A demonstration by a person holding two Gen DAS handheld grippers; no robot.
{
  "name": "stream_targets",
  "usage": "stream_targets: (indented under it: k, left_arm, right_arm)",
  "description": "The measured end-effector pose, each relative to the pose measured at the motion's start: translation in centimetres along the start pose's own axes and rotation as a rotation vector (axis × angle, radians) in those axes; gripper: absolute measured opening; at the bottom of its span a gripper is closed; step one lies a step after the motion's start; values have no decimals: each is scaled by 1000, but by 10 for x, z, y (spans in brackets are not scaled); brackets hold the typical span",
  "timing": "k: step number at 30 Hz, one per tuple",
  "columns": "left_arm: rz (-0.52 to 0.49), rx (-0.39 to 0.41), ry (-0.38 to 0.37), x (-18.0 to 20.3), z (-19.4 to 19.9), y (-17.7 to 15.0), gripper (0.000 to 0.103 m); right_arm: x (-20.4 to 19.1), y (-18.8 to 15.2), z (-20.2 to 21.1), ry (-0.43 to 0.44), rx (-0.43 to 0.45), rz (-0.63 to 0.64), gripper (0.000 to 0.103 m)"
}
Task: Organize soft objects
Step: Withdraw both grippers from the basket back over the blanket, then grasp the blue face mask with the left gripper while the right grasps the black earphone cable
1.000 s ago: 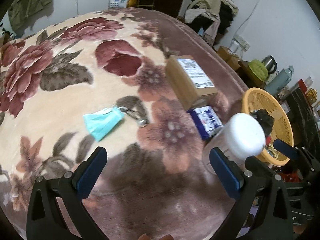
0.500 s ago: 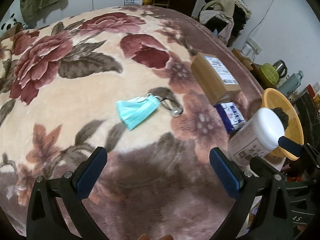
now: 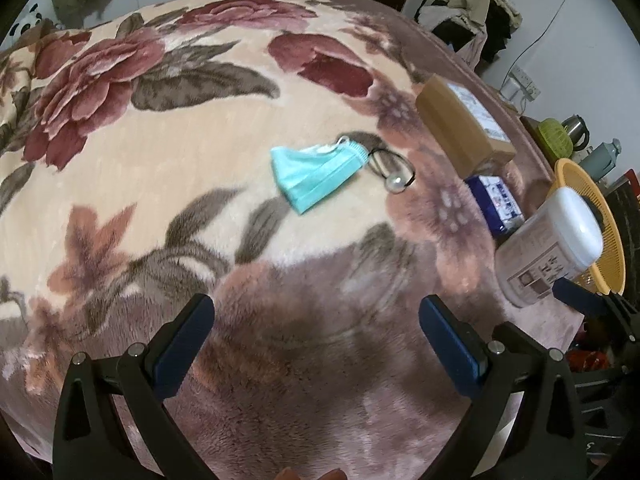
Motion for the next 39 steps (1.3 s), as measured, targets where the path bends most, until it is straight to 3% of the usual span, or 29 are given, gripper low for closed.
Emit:
stream_targets:
  k: [23,30,39]
  left_arm:
    - [52,-85,-9,-24,-53,-12,102]
    - [60,-88,-12,-26,-70,11,102]
    - [13,-52,0,-13,-99,65,102]
  right_arm:
    - [5,-21,-61,41,-117,-57,97]
    - [9,-10,-77,57,-122,-71,97]
    - [23,20,-98,57,-104,-96,97]
Point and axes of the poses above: each gripper's, at about its wrist camera, not at the fingertips, and z roughly against the way its jaws point, x to its right, y to its top, the point moved 4 cm from there along -z, roughly the way its jaws point, and after that the axes turned 7 degrees about y, right-handed, at the moved point
